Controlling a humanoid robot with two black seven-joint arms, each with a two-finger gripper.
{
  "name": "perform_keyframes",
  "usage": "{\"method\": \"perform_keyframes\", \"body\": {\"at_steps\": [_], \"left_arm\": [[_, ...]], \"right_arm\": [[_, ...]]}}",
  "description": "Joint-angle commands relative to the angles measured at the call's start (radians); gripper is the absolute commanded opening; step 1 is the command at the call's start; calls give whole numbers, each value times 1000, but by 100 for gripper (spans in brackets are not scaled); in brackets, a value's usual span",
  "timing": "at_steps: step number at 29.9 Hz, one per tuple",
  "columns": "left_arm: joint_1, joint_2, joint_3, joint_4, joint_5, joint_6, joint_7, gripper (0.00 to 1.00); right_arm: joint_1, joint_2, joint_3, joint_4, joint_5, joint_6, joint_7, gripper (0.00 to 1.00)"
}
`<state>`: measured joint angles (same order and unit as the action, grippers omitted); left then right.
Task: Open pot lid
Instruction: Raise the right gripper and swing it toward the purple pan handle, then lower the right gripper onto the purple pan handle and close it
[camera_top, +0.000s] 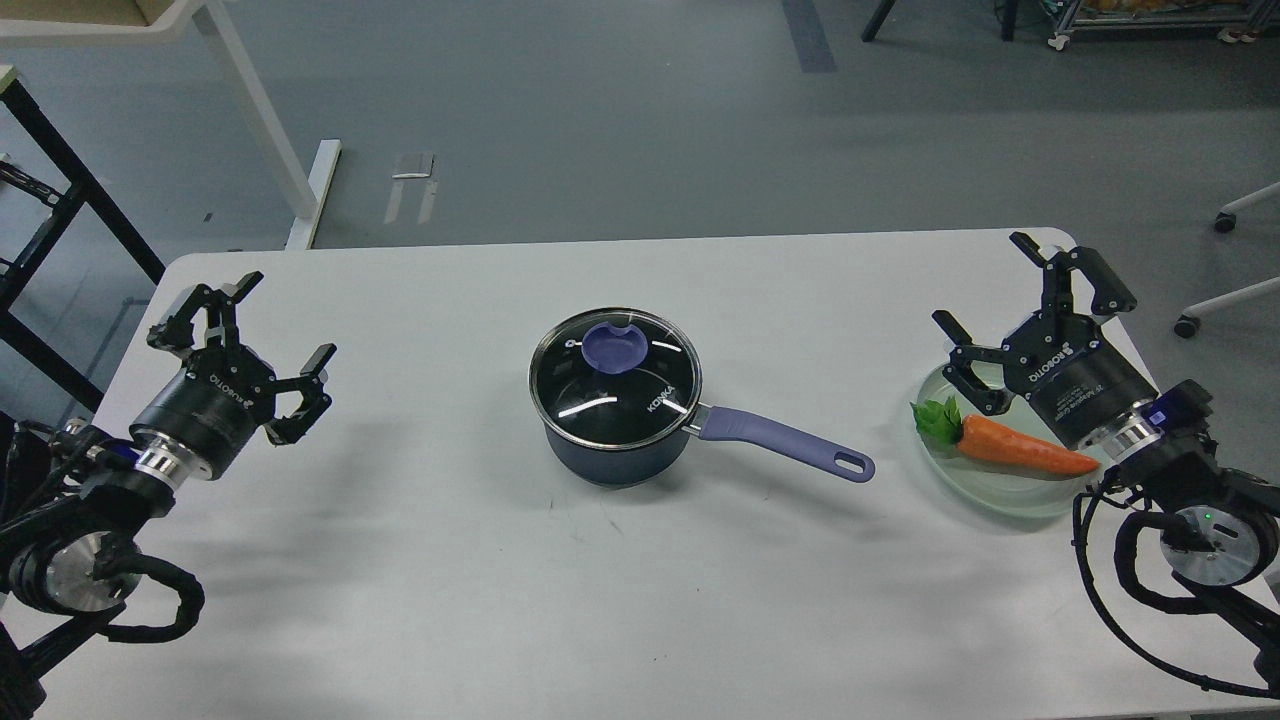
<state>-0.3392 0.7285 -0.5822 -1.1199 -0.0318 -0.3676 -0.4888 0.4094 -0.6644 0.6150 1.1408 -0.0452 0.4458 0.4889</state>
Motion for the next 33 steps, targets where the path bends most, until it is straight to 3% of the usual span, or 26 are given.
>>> {"method": "perform_keyframes", "body": {"at_steps": [1,5,10,17,27,33], "left_arm": [[0,-1,-13,0,0,9,0,99],[0,6,-13,0,1,16,0,99],[-1,26,-19,2,0,38,0,99],[-43,91,-22,8,7,71,0,99],[-57,117,-25,17,12,72,0,99],[-72,117,-25,12,15,67,0,99]], "right_arm": [[-3,-9,-14,7,1,-2,0,100],[12,-29,-12,11,-2,-6,0,100],[127,-150,-21,51,-103,-33,0,100],[272,-265,-41,151,-496,-119,0,100],[328,-255,-47,241,-1247,-119,0,100],[382,-172,-182,315,-1695,-110,0,100]]}}
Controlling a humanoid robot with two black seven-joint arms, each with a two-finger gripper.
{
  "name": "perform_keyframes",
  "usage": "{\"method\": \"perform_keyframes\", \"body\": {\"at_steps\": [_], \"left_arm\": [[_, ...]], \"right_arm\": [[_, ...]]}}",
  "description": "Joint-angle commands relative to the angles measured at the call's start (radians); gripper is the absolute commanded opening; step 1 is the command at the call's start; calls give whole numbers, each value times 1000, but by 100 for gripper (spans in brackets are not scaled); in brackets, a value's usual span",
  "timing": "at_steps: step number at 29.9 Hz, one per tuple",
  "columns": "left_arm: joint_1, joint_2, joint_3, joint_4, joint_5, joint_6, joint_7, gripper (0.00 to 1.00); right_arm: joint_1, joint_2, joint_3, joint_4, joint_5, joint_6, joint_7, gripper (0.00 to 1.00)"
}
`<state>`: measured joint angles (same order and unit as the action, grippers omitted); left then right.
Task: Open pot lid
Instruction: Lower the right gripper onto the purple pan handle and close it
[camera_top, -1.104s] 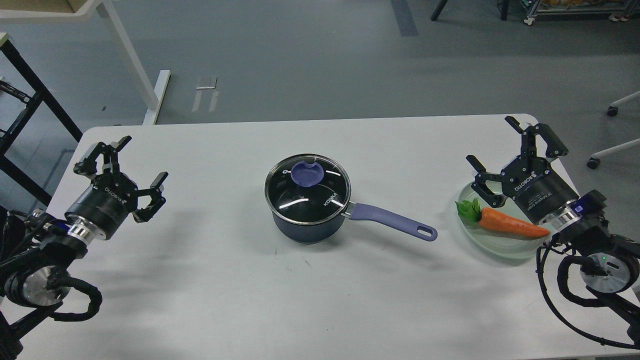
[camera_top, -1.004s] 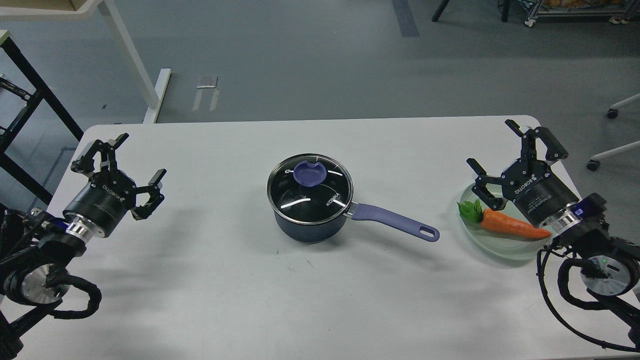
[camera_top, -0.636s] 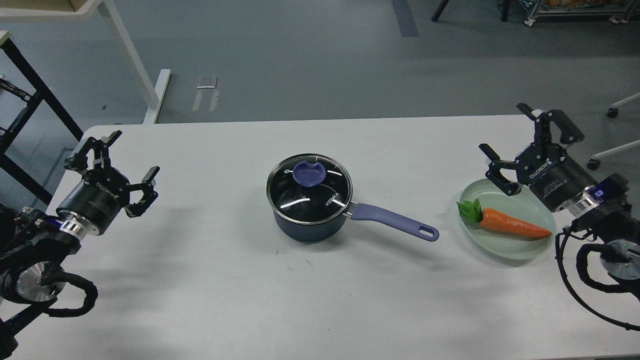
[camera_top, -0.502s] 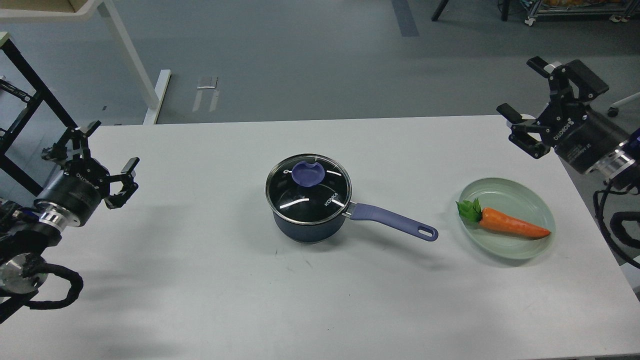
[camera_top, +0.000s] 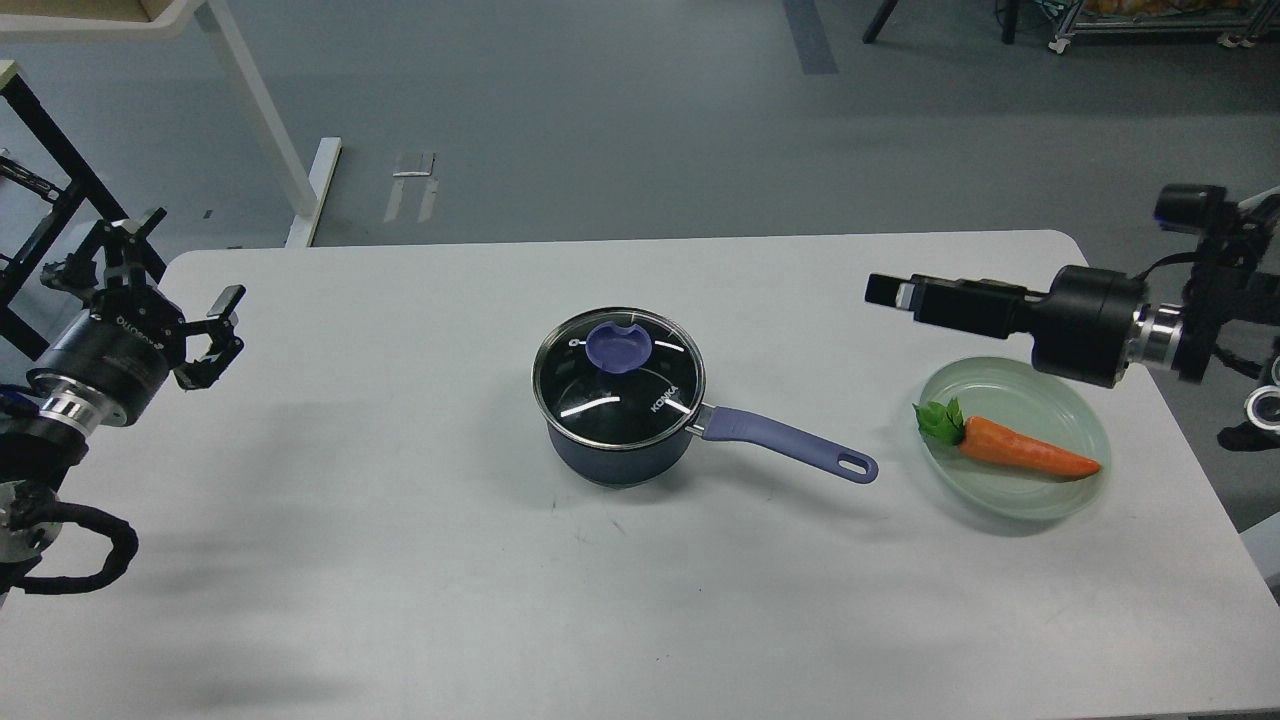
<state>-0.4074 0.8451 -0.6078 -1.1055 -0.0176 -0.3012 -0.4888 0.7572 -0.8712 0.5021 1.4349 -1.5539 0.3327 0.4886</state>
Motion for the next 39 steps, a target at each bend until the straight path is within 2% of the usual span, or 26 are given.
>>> {"method": "perform_keyframes", "body": {"at_steps": [1,6,12,18,22,28,33,39], "left_arm": [[-4,0,0,-4,1,1,0,99],[-4,3,2,-11,-1,-6,0,99],[-4,3,0,-19,1,-4,0,99],[-4,6,0,-33,-1,-3,0,99],[-4,17,-3,-34,-1,-9,0,99],[-4,17,-3,-53,-1,-7,0,99],[-4,19,2,-76,1,-4,0,99],[-4,19,2,-83,1,-6,0,99]], "right_arm": [[51,44,-103,22,-251,5,0,100],[108,51,-189,24,-429,11,0,100],[157,69,-218,22,-485,132,0,99],[212,133,-312,10,-509,138,0,95],[226,173,-320,-10,-509,138,0,88],[238,181,-321,-51,-509,137,0,68],[235,231,-323,-102,-509,137,0,66],[234,259,-323,-116,-509,135,0,54]]}}
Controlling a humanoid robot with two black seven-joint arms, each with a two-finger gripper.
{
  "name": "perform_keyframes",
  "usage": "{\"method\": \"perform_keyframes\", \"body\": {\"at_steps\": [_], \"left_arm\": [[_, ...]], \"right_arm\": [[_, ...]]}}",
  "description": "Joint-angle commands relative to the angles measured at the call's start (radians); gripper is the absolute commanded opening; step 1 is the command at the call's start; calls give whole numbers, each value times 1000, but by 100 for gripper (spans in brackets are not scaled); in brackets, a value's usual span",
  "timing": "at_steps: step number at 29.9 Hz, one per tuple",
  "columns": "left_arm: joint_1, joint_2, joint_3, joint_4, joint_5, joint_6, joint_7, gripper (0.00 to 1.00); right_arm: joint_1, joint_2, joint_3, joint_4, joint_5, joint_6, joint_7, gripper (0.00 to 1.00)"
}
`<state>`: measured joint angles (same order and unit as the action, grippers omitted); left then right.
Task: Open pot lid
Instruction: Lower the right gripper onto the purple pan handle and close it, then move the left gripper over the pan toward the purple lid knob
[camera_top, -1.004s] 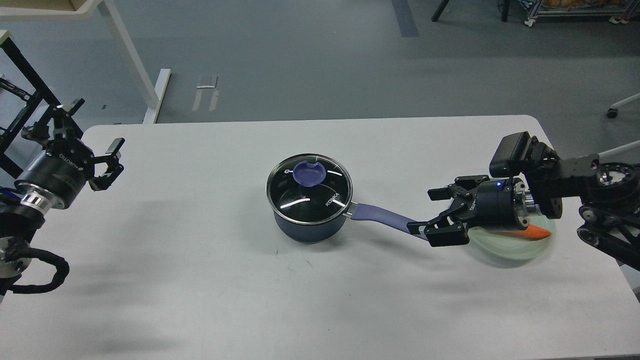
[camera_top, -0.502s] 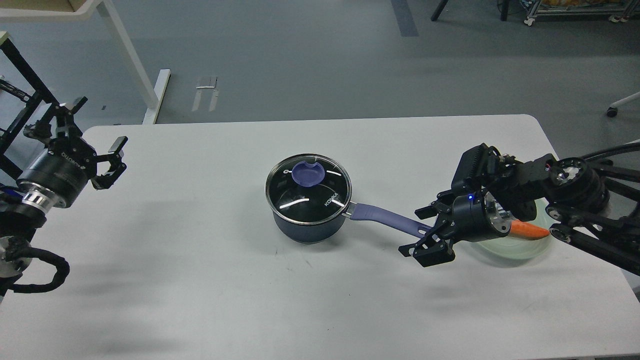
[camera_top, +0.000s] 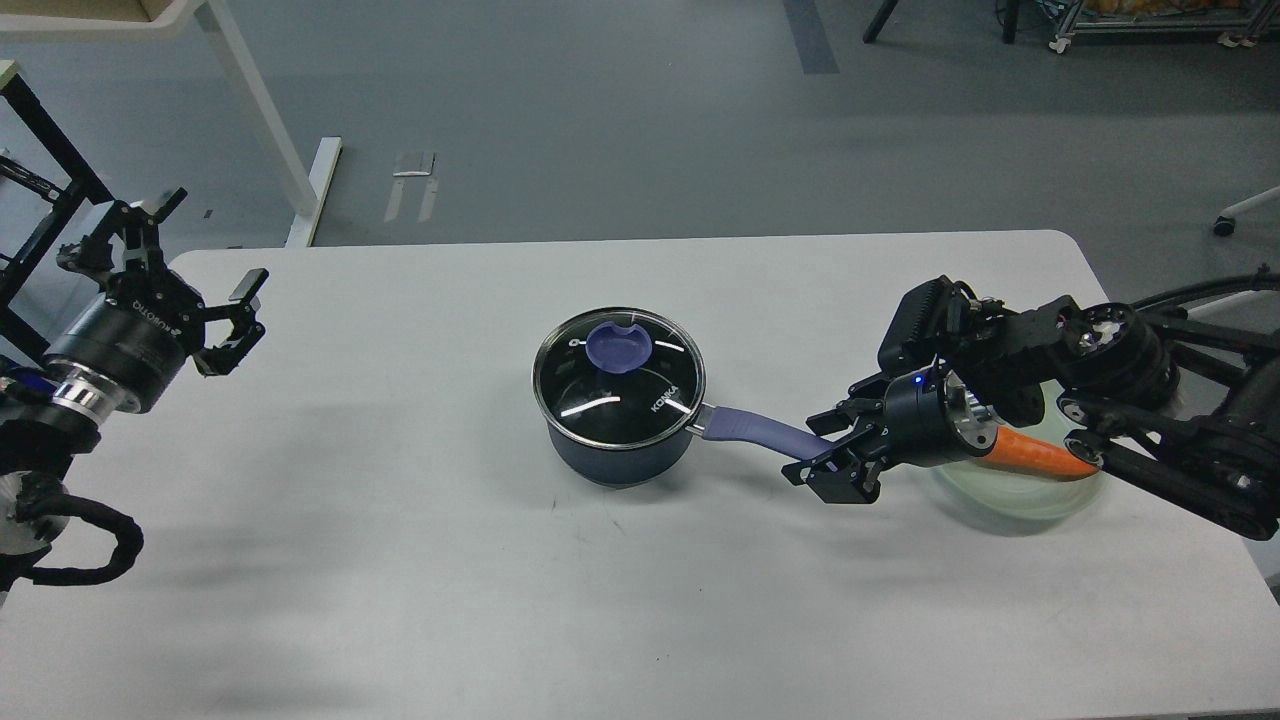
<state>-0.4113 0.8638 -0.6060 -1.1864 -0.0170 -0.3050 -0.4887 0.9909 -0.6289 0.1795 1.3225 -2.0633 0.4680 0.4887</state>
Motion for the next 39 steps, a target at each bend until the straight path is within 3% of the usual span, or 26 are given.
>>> {"method": "perform_keyframes", "body": {"at_steps": [1,6,10,19,25,28,32,35,39], "left_arm": [[0,1,0,-2,0,0,0,99],[0,1,3,-2,12,0,0,99],[-6,1,-1,-1,176,-3,0,99],[-187,-35,12,-2,754,-6,0,99],[-337,-72,24,-53,1338,0,0,99],[-412,-144,80,-88,1605,36,0,99],[-503,-192,222,-87,1837,193,0,99],[-589,-232,388,-62,1910,294,0,99],[-633,-287,488,4,1919,346,0,99]], "right_arm": [[0,18,0,-3,0,0,0,54],[-1,18,0,-5,0,0,0,42],[-1,18,0,-5,0,0,0,34],[2,18,0,-5,0,0,0,32],[2,18,0,-5,0,0,0,32],[-1,18,0,-3,0,0,0,32],[-6,18,0,-3,0,0,0,33],[-6,18,0,-3,0,0,0,33],[-6,17,0,-3,0,0,0,33]]}}
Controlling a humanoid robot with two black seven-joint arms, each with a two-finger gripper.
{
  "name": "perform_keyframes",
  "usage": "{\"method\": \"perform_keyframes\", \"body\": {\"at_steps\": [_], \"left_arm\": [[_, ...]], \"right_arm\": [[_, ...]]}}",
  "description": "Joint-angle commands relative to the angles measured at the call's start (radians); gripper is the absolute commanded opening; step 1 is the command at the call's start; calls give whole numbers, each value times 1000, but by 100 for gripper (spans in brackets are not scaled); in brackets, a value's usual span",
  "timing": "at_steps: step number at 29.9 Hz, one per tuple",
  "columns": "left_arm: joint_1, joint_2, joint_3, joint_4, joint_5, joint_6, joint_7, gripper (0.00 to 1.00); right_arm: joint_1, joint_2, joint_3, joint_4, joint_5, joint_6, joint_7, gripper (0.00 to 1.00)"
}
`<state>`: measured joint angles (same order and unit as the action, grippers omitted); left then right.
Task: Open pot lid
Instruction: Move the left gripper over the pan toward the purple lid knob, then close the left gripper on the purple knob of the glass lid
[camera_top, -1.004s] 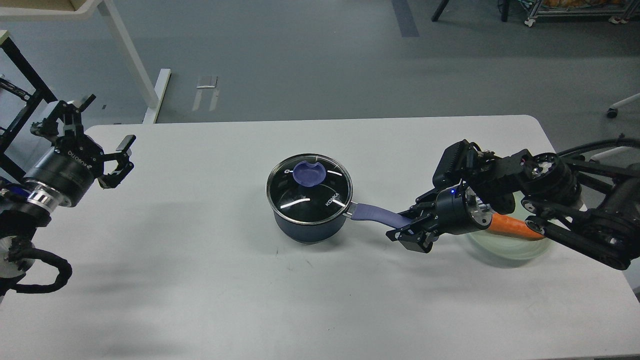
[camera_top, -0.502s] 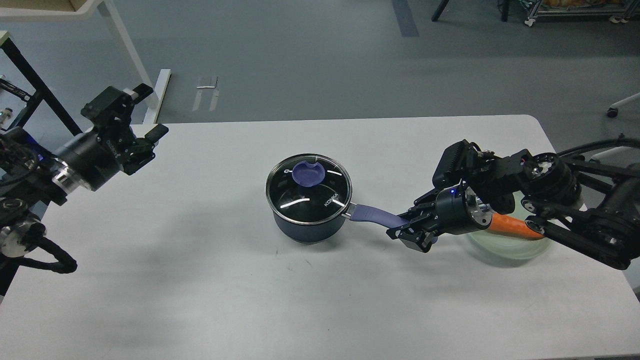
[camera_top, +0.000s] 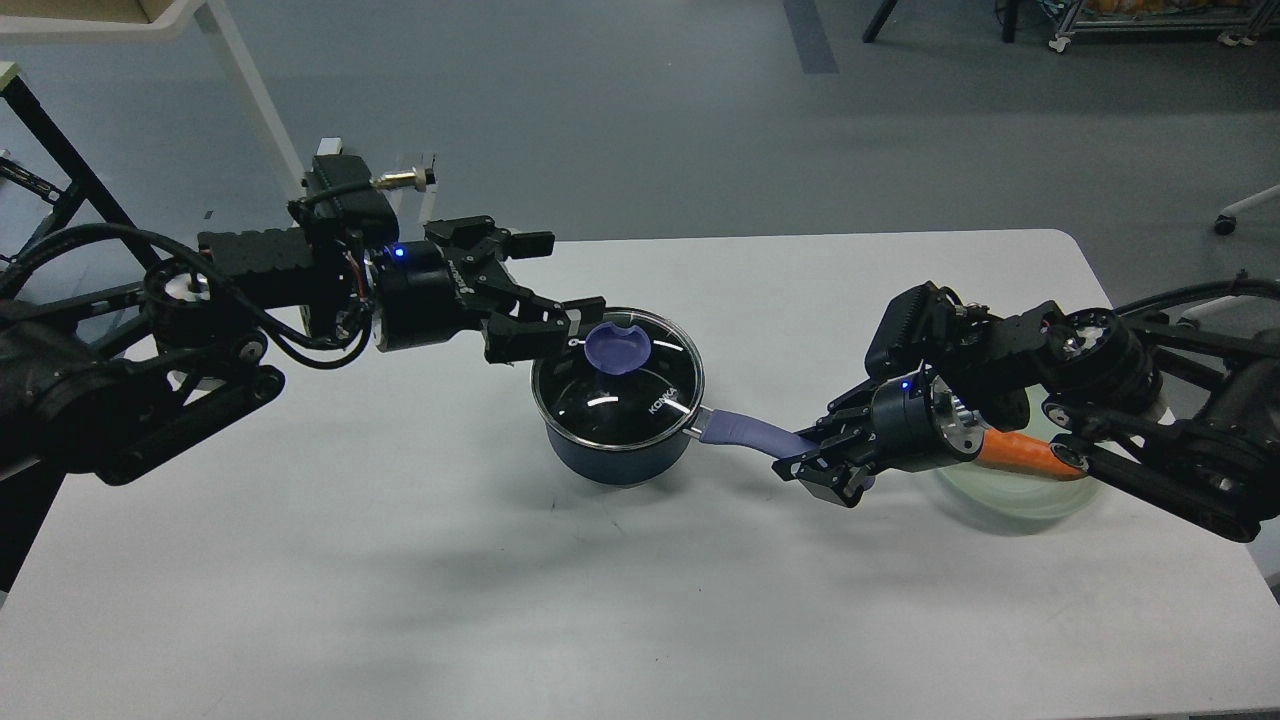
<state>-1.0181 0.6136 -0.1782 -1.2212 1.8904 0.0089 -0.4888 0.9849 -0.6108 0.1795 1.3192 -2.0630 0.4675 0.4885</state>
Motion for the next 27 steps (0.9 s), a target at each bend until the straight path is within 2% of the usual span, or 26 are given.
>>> {"method": "perform_keyframes", "body": {"at_steps": [1,14,27], "left_arm": [[-27,-49,65,52,12,33,0,99],[-14,-186,81,183,91,37,0,99],[-8,-247,118,282,101,68,0,99]], "right_arm": [[0,-1,0,0,0,0,0,33],[1,0,0,2,0,0,0,33],[-2,0,-2,2,3,0,0,33]]}}
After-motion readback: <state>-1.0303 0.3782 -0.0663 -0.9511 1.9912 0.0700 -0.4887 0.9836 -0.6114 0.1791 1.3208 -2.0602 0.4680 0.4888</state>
